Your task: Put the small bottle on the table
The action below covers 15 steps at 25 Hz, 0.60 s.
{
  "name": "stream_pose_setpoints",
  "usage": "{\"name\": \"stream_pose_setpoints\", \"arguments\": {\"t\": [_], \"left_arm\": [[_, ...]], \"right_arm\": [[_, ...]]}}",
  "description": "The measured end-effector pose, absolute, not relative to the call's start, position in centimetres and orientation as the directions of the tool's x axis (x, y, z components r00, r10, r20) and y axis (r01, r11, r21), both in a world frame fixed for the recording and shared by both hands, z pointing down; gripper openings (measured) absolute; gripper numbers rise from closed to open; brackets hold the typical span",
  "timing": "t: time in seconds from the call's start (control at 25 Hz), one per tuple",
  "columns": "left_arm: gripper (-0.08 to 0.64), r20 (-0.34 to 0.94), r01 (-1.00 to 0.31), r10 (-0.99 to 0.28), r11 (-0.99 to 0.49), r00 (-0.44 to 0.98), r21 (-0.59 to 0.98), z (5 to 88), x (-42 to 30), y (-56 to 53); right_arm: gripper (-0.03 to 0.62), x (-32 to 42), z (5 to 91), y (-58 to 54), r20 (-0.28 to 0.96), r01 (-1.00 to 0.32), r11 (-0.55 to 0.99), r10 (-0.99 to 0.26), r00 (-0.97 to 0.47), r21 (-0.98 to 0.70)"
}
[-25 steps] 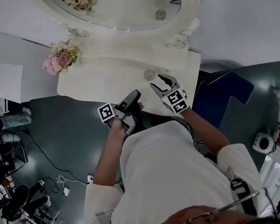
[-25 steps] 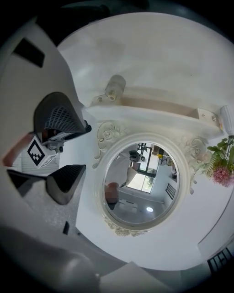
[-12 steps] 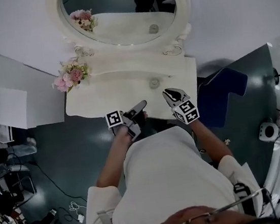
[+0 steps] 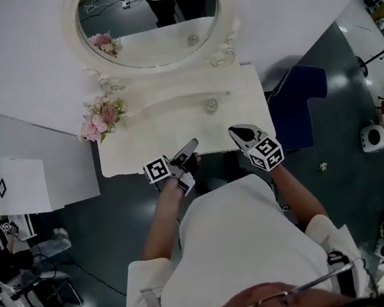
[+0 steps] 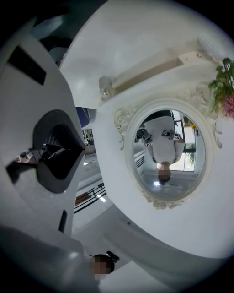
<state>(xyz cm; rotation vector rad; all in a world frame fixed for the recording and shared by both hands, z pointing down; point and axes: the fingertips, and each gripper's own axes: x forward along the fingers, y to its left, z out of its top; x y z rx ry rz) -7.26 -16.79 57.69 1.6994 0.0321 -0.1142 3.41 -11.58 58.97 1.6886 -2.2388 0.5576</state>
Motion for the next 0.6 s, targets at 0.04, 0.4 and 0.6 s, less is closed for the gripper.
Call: {"name": "stream_pose_setpoints", "arguments": {"t": [0.04,0.4,0.6], "left_arm": [[0.003,-0.084,0.078,-0.024,-0.176,0.996,0.981,57.6,-7.5,-16.4],[0.003,0.126,-0.119,-0.023,-0.526,0.992,0.842,57.9,-8.7,-14.8],[0.003,0.167,-0.198,-0.109,-0.62,0.98,0.759,56.5,-8.4,-14.4]], "right_arm": [[0.006,3.4,58.7,-10.8,0.438,-0.966,0.22,-0.861,-0.259,-0.139],[0.006,5.0,56.1,-4.6,0.415,-0.993,0.06,-0.904,-0.098,-0.103],[0.006,6.2,55.9,-2.9,0.429,-0.992,0.079,-0.896,-0.115,-0.1]]}}
